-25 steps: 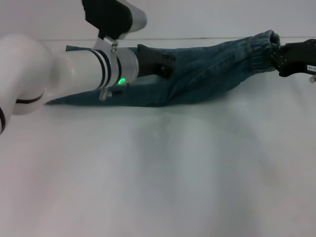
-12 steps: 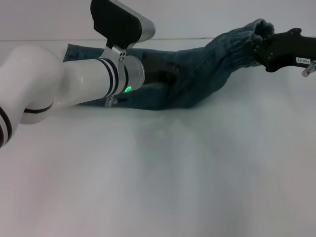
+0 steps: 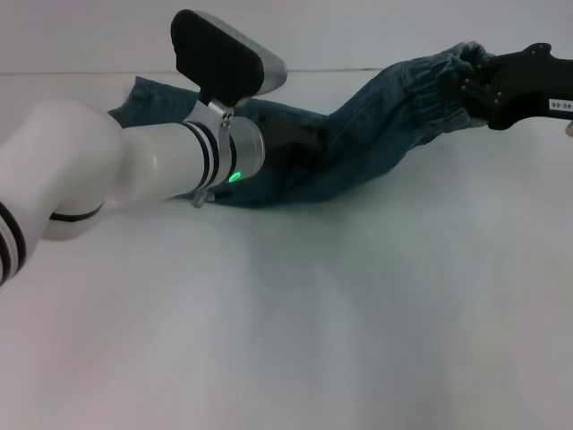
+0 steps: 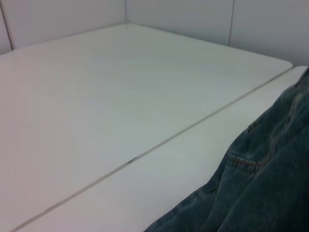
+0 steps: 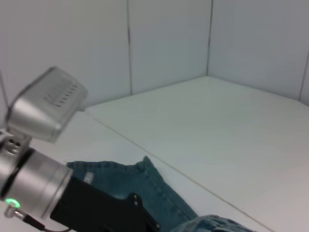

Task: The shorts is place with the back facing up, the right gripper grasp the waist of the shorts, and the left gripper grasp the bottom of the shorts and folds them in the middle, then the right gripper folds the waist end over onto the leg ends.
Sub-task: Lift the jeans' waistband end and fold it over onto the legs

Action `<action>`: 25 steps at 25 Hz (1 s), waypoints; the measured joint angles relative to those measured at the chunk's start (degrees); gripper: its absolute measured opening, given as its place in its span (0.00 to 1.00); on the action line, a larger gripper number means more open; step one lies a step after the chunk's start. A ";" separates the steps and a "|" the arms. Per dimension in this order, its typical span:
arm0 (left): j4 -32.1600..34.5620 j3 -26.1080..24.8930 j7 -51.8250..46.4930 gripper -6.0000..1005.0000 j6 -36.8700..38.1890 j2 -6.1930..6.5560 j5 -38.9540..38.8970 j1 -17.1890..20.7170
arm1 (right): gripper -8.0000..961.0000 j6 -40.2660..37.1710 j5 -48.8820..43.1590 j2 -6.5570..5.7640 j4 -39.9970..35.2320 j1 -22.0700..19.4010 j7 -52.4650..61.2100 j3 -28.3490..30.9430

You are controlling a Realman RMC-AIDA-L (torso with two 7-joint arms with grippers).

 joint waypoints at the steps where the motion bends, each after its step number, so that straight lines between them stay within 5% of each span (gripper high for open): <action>1: 0.00 0.25 -0.01 0.01 -0.01 0.00 -0.01 0.06 | 0.11 -0.70 0.12 0.00 -0.44 -0.19 0.17 0.07; 13: 0.03 1.09 0.03 0.01 2.09 0.00 -0.11 2.29 | 0.10 -4.00 1.70 0.22 -4.45 -4.03 1.40 0.99; 19: 0.61 1.48 0.61 0.01 6.42 0.00 -0.72 4.53 | 0.10 -2.07 1.83 0.18 -3.82 -0.86 0.28 -0.21; 25: 1.97 1.46 8.34 0.01 11.67 0.00 -9.90 8.43 | 0.10 2.58 1.38 0.02 -0.15 4.68 -0.19 -6.48</action>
